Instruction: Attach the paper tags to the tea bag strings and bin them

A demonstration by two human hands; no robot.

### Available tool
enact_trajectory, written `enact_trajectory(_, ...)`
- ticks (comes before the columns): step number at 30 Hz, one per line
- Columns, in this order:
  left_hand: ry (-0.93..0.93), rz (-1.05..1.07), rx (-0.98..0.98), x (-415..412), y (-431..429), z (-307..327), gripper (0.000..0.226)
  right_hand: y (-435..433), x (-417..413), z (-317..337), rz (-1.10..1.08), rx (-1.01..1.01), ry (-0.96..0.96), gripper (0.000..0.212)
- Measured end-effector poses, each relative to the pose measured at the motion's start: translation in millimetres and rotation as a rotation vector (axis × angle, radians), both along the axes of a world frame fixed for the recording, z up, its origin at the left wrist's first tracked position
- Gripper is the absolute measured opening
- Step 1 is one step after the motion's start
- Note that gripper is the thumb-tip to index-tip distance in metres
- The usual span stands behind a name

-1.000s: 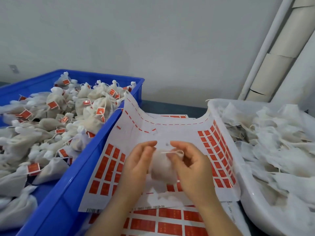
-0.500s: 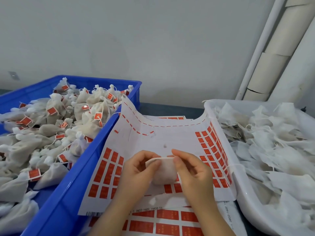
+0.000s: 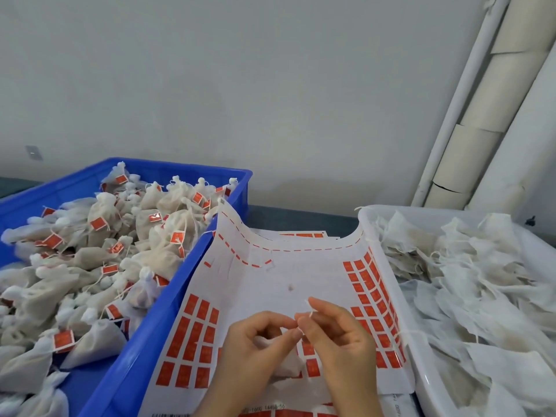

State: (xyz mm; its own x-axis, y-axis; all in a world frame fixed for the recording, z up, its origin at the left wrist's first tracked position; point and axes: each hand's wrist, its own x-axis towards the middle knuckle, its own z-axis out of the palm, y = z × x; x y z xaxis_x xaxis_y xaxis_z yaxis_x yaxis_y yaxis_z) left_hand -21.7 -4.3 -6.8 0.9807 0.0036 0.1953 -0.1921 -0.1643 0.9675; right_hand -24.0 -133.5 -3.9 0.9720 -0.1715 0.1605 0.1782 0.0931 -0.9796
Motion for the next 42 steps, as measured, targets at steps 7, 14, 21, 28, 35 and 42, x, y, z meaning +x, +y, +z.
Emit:
enact_trajectory(7, -0.005, -0.012, 0.084, -1, -2, -3, 0.014, -1, -1, -1, -0.019, 0.079, 0.012, 0.030)
enact_trajectory(14, 0.029, -0.022, 0.136, -3, 2, -6, 0.023, -18, 9, -4, -0.164, 0.273, 0.000, 0.024)
enact_trajectory(21, 0.077, -0.021, -0.027, -4, 9, -9, 0.017, -15, 9, -9, -0.169, -0.015, 0.082, 0.025)
enact_trajectory(28, -0.014, -0.041, -0.116, -4, 4, -7, 0.012, 2, -8, 0, -0.010, -0.295, 0.051, 0.051)
enact_trajectory(35, -0.149, -0.077, 0.152, -7, 0, -11, 0.011, 4, -8, -4, 0.069, -0.081, 0.167, 0.010)
enact_trajectory(42, -0.234, -0.017, 0.283, -5, -1, -11, 0.013, 9, -6, -9, 0.017, 0.099, 0.178, 0.014)
